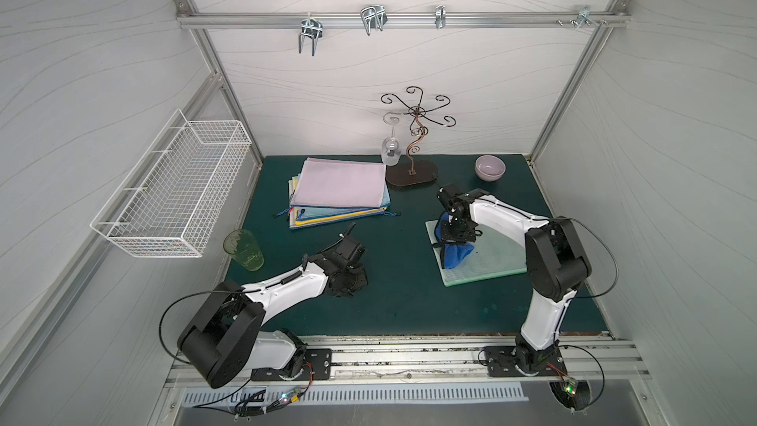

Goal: Wipe the document bag
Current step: Wipe the dirt from the document bag.

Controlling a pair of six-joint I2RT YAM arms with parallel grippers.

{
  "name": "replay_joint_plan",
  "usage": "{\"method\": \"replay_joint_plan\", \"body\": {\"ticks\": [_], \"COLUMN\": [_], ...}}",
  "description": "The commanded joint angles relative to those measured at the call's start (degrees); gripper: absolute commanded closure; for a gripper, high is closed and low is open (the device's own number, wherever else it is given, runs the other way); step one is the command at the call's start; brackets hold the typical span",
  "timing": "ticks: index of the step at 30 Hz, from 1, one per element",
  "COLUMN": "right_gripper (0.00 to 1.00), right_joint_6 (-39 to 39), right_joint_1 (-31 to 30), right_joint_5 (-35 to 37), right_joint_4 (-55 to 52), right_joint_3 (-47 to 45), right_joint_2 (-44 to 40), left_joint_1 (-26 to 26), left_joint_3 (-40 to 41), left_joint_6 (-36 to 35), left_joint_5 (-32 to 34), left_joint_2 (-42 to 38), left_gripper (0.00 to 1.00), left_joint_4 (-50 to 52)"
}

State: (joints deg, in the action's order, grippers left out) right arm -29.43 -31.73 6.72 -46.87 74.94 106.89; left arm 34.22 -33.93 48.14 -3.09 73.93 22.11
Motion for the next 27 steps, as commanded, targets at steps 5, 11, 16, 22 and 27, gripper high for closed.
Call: {"method": "replay_joint_plan", "body": {"ticks": [5, 11, 16, 22, 27], "right_gripper": [1.0, 1.0, 1.0, 1.0, 1.0], "right_joint_6": [-2.0, -5.6, -6.0, -3.6, -0.9], "right_joint_1": [-0.9, -8.7, -17.1, -14.4, -8.2], "right_joint_5": [-12.5, -29.9, -35.7, -36.5, -31.2], "right_joint_4": [6.8, 14.7, 15.4, 13.7, 8.2], "right_joint_3": [-6.6, -7.1, -1.5, 2.4, 4.9], "right_joint_2": [6.2, 7.6, 10.0, 3.9, -3.3], "left_joint_1": [0.6, 3.4, 4.1, 4.4, 4.9], "left_joint_3": [-4.5, -5.1, -5.7, -6.4, -7.1], "left_joint_6": [-2.5, -2.1, -2.1, -2.7, -3.2], "left_joint_5": [0.3, 1.9, 2.6, 1.5, -1.6], "left_joint_2": [-3.7, -3.3, -3.3, -6.0, -5.1], "left_gripper": [1.0, 1.0, 1.0, 0.99, 0.97], "left_joint_4": [-1.7, -2.6, -3.3, -4.9, -9.9]}}
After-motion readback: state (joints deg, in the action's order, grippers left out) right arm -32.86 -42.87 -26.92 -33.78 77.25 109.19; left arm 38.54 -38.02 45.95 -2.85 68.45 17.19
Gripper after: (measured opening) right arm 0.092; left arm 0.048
